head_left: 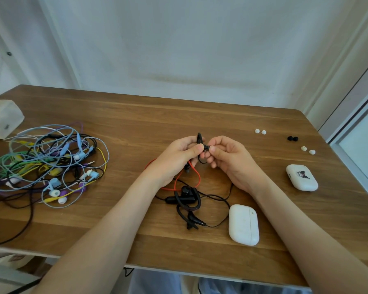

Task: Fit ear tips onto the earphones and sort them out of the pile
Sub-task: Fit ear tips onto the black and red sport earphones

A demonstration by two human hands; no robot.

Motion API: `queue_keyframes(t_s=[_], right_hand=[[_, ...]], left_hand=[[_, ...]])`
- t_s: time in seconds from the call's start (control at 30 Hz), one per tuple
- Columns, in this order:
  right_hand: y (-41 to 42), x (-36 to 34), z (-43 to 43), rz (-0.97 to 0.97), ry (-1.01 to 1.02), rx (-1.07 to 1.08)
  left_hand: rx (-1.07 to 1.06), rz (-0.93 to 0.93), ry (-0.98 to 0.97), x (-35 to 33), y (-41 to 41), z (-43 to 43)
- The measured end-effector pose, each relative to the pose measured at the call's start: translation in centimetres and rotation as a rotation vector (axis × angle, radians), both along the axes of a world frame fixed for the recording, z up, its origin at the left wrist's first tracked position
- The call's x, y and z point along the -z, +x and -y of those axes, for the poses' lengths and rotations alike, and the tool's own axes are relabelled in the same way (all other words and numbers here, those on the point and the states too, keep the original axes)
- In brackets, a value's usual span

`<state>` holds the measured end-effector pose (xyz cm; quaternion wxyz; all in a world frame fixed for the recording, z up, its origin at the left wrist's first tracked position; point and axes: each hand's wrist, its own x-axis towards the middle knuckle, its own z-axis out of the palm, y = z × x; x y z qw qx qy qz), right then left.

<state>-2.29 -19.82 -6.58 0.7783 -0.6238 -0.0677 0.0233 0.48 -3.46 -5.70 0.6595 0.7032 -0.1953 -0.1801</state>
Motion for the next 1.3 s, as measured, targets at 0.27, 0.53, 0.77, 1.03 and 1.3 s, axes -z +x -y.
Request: queue_keyframes(t_s=[0.27,0.53,0.77,1.03,1.3], right_hand=[[0.13,-0.11,0.2,-0.03,0.07,-0.024],[0.1,-0.36,0.34,-0.068,0.086,-0.07],[0.04,-0.12,0.25,-0.054,0.074,-0.058],[-0.15,0.32,-0.16,0.047,-0.172,0.047],[-0.3,0.03,-0.55,0.058,-0.101,0.053]], left_hand=[[0.023,-0.004,-0.018,-0.06,-0.01,-0.17],[0.038,0.036,0.052,0.07,0.1,-0.15],[0.042,0.049,0.059,0.06,0.01,-0.11],[0.038,0.015,0.052,0.17,0.08,-0.15],[0.043,0.001,0.008,0.38,0.31,-0.24]])
